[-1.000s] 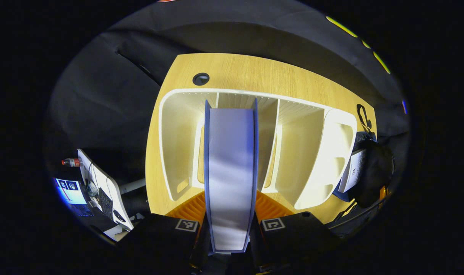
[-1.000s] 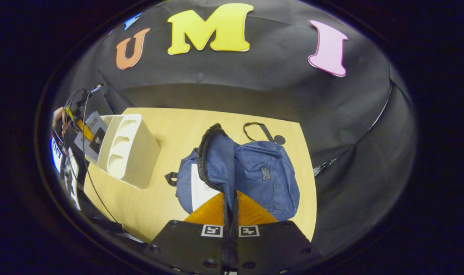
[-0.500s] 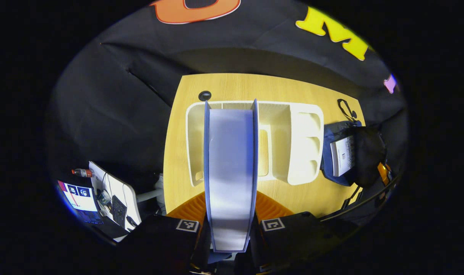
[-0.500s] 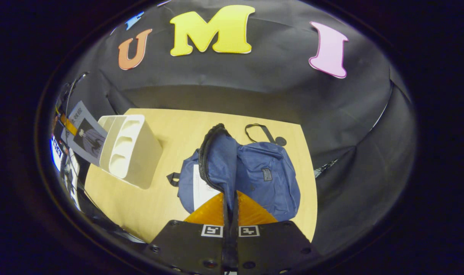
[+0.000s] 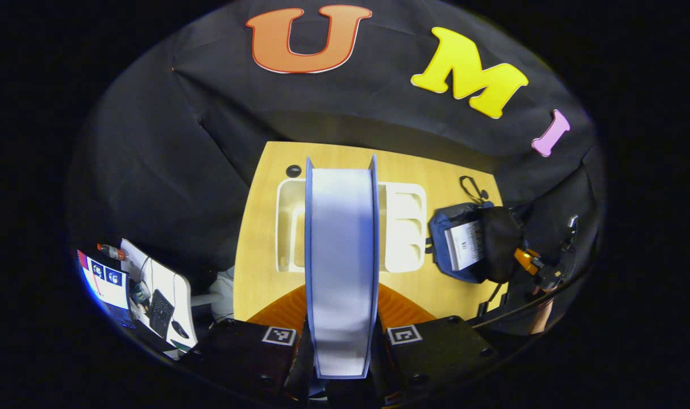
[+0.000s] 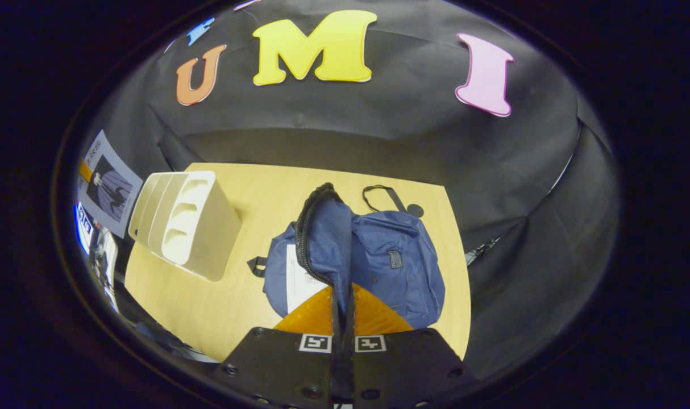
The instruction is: Open the schoolbag, grab two books from the bookshelf and put them into the schoolbag.
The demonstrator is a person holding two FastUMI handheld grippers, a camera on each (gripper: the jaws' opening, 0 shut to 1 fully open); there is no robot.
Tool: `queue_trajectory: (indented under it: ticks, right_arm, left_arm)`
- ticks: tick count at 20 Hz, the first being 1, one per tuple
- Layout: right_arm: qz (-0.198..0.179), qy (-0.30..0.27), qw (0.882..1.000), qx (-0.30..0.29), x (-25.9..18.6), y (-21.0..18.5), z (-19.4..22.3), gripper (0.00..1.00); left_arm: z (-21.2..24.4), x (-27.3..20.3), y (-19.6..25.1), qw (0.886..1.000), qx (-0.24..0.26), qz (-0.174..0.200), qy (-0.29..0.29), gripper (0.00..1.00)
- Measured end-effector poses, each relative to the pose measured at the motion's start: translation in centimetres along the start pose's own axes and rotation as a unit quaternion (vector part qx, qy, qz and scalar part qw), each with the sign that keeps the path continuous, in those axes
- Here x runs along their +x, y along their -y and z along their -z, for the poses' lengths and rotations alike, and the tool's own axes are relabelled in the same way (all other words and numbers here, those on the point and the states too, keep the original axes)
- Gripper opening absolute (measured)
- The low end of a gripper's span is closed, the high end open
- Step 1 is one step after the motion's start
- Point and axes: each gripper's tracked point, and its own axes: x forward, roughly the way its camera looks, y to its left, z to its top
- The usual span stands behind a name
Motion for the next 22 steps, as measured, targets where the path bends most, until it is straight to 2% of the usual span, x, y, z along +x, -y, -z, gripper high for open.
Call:
queue_trajectory:
  ticks: [3,7,10,16,19,22]
  right_arm:
    - [0.000,0.000,1.000,-0.002,-0.2,0.2,0.3,0.00]
    - [0.002,0.001,1.000,-0.002,-0.4,0.7,0.3,0.00]
    - [0.004,0.002,1.000,0.000,-0.5,1.1,0.4,0.00]
    - [0.006,0.000,1.000,0.002,-0.3,1.7,0.3,0.00]
    - [0.011,-0.002,1.000,0.001,-0.2,2.1,0.2,0.00]
    - [0.015,-0.008,1.000,0.003,-0.2,2.7,0.4,0.00]
  left_arm:
    - [0.1,0.2,3.8,0.998,-0.016,0.054,0.008,0.43]
    - [0.5,0.8,8.5,0.990,-0.048,0.131,-0.001,0.42]
    - [0.4,1.5,11.9,0.980,-0.071,0.184,0.002,0.42]
    - [1.5,4.8,20.7,0.958,-0.069,0.279,0.020,0.42]
    - [2.8,8.0,24.5,0.946,-0.085,0.313,0.010,0.42]
    - [5.2,11.9,27.1,0.943,-0.096,0.319,-0.010,0.42]
